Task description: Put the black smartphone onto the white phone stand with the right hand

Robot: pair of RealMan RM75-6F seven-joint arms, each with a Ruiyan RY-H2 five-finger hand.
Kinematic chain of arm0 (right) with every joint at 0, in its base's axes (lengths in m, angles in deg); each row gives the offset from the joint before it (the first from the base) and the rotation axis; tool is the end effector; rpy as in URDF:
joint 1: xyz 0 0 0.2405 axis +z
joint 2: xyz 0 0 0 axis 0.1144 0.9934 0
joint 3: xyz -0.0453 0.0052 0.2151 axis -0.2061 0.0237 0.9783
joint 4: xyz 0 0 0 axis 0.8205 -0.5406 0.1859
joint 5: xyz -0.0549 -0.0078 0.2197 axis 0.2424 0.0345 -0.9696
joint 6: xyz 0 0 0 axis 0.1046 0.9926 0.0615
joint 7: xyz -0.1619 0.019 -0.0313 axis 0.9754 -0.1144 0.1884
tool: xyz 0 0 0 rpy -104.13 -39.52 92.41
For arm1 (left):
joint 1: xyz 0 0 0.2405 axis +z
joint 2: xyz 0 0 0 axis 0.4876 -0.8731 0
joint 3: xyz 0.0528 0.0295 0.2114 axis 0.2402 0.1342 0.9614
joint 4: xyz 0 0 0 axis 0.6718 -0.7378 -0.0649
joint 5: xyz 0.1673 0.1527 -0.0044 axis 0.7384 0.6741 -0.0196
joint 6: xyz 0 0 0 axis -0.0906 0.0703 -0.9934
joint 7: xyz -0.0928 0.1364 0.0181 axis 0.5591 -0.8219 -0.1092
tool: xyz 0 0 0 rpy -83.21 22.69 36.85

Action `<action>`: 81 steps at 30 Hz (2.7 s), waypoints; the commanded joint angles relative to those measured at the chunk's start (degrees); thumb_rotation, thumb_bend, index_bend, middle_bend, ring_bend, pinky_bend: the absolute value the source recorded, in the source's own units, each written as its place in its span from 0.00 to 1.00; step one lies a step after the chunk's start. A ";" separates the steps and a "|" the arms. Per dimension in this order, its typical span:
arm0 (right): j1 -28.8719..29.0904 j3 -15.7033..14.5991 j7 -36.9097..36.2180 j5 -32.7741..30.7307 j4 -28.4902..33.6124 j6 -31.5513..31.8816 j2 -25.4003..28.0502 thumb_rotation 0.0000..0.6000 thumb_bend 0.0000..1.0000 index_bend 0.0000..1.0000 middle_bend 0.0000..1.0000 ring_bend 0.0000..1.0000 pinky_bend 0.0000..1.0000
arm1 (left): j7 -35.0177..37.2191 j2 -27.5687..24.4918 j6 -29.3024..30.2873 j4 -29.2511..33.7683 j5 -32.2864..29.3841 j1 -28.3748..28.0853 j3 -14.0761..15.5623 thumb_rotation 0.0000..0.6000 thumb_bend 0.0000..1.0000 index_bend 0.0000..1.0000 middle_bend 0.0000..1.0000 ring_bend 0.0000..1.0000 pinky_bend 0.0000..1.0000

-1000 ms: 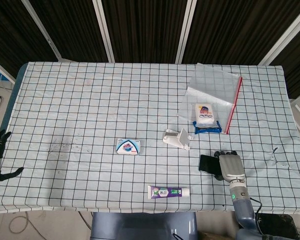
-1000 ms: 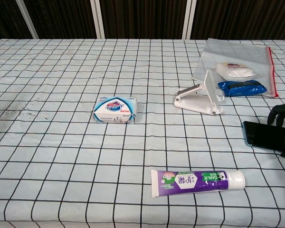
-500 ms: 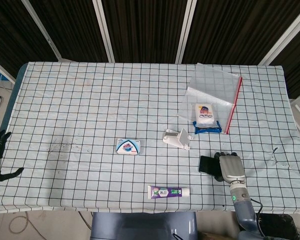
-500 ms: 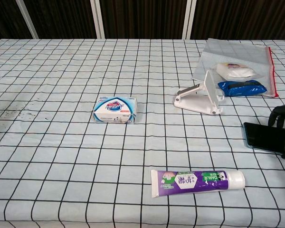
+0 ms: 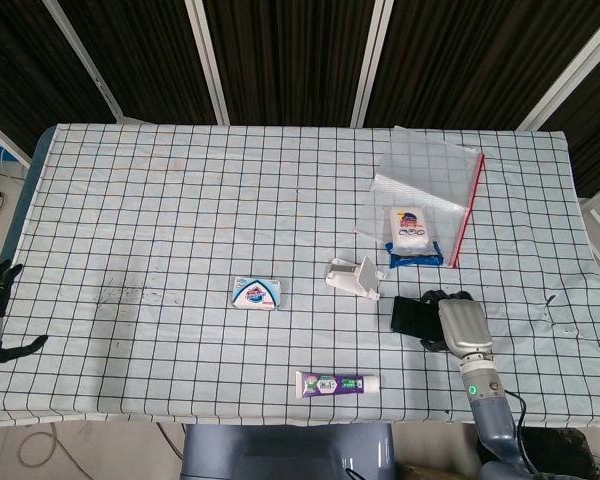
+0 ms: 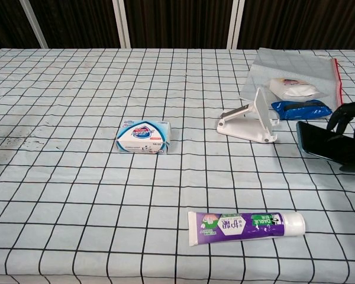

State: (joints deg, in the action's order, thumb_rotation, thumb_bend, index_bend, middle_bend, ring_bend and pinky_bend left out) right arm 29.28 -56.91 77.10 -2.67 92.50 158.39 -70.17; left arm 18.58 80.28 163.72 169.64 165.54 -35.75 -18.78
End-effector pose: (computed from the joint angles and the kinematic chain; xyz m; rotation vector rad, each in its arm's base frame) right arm -0.2087 -0.2724 0.0106 1.4928 -1.0993 0.7876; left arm -0.2917 0.2175 0.1291 -1.3027 -0.9580 -0.8552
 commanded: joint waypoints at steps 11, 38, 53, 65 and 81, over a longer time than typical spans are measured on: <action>0.41 10.93 -29.39 3.36 -0.84 -0.61 -3.28 1.00 0.38 0.45 0.58 0.43 0.28 | -0.08 0.06 -0.04 -0.07 0.11 -0.02 0.09 1.00 0.00 0.00 0.00 0.00 0.00; 5.60 15.95 -57.69 6.78 -17.90 -5.84 -17.12 1.00 0.38 0.45 0.57 0.41 0.28 | -0.21 0.18 -1.12 0.11 -1.30 -0.35 -0.18 1.00 0.00 0.00 0.00 0.00 0.00; 5.12 14.59 -64.73 8.71 -25.19 -5.65 -20.30 1.00 0.38 0.45 0.57 0.41 0.28 | -1.38 0.58 -1.57 0.40 -2.25 -0.53 -0.29 1.00 0.00 0.00 0.00 0.00 0.00; 5.13 13.88 -66.09 9.09 -28.78 -5.91 -22.35 1.00 0.38 0.45 0.57 0.41 0.28 | -1.41 0.59 -1.63 0.48 -2.58 -0.53 -0.38 1.00 0.00 0.00 0.00 0.00 0.00; 5.38 14.01 -66.84 9.21 -31.56 -6.26 -23.94 1.00 0.37 0.45 0.57 0.41 0.28 | -1.51 0.63 -1.85 0.38 -3.02 -0.63 -0.51 1.00 0.00 0.00 0.00 0.00 0.00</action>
State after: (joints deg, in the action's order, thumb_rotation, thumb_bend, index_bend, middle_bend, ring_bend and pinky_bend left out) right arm 34.67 -42.89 10.27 6.52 60.95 152.14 -94.10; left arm 17.07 80.90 161.87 170.02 162.52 -36.38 -19.29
